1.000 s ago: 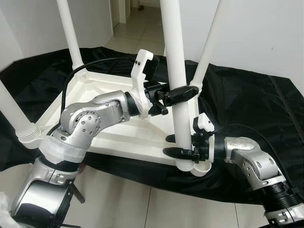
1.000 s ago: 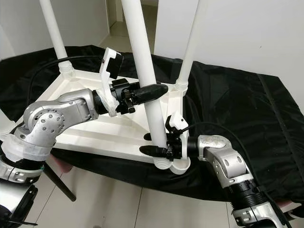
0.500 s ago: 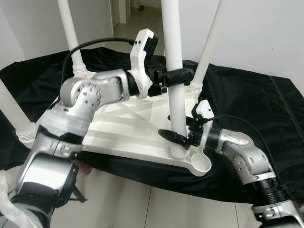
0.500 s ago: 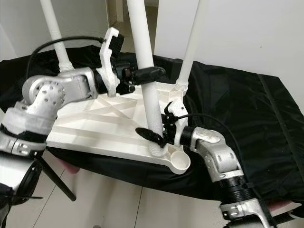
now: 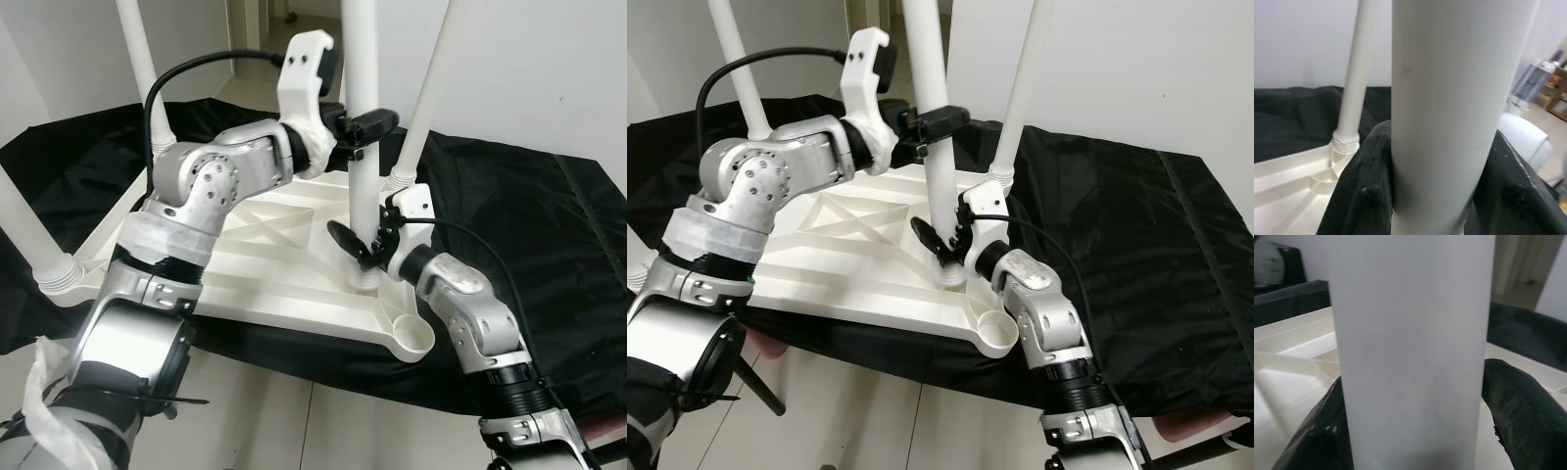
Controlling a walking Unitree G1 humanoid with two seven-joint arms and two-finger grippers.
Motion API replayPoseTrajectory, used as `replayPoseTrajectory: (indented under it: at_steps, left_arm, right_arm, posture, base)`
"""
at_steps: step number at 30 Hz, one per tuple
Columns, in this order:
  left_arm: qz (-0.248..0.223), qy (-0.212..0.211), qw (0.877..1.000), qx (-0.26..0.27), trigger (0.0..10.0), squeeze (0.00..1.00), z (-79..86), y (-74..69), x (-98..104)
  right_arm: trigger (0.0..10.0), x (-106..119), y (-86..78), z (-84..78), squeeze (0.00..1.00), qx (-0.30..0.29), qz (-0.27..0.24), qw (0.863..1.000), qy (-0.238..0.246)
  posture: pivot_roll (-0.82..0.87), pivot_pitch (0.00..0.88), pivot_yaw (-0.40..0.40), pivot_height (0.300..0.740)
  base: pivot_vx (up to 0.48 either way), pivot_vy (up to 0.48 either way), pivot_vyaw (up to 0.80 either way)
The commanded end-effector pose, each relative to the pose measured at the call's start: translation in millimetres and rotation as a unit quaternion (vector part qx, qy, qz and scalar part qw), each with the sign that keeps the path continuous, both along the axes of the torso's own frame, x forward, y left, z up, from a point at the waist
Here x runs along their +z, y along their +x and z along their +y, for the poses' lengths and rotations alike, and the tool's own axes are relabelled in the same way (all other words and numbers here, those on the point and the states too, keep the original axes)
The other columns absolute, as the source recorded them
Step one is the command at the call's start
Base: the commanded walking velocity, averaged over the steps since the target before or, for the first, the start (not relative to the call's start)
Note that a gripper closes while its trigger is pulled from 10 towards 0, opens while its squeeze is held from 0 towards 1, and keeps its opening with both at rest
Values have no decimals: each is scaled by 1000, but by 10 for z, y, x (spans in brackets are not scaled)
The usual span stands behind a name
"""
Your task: Building children table
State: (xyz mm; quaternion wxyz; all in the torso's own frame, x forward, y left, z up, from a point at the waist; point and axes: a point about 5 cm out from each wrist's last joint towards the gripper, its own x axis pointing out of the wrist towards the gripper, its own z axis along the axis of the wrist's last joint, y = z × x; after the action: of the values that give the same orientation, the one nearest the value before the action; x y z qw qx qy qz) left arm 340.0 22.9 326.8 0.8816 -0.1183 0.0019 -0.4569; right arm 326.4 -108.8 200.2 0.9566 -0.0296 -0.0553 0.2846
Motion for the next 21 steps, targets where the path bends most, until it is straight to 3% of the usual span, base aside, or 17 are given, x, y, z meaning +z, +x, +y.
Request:
replayPoseTrajectory:
  at_steps: [1,8,14,21]
  left_arm:
    - [-28,-20,999,-17,10000,0,-176,-116,131]
    - [-37,-8,999,7,10000,0,-338,-192,68]
    - [-51,-1,999,12,10000,0,-411,-230,75]
    - [-62,-6,998,23,10000,0,-435,-243,117]
  right_arm:
    - [10000,22,52,87,0,-23,-4,1000,7]
    - [10000,53,116,186,0,-79,-5,996,32]
    - [10000,35,112,320,0,-94,-20,995,5]
    - [9882,5,111,317,0,-99,-22,995,-13]
  posture:
    - [-23,0,-18,740]
    - [-16,1,-21,740]
    - [-12,0,-25,740]
    - [-12,0,-29,740]
  base:
    - [0,0,0]
    - [0,0,0]
    - [0,0,0]
    - [0,0,0]
